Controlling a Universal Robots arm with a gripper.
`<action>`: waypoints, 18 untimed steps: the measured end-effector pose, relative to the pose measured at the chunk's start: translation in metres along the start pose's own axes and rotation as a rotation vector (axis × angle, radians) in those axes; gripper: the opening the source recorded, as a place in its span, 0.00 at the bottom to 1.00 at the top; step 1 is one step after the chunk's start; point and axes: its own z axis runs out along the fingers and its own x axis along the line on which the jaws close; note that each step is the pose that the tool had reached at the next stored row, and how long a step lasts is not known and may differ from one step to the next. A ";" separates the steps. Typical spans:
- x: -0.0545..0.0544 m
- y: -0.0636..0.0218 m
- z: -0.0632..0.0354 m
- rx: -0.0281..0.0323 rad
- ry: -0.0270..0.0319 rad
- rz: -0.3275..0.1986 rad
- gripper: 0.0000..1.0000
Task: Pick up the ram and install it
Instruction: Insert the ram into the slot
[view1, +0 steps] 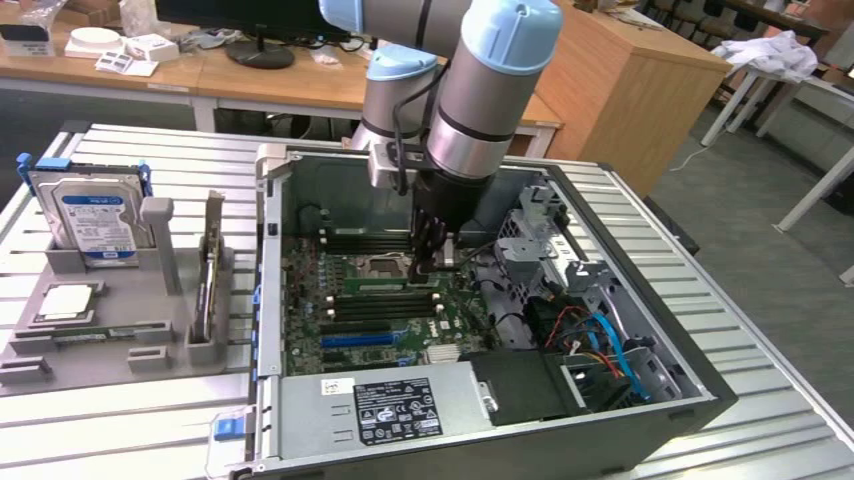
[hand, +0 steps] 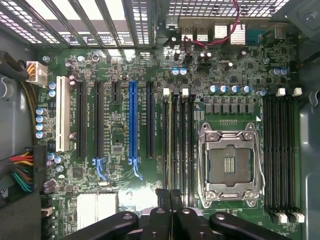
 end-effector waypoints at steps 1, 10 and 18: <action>0.000 0.0000 0.0006 0.0000 0.0000 0.000 0.11; 0.000 -0.0003 0.0062 0.0000 0.0000 0.000 0.11; 0.000 -0.0005 0.0114 0.0000 0.0000 0.000 0.11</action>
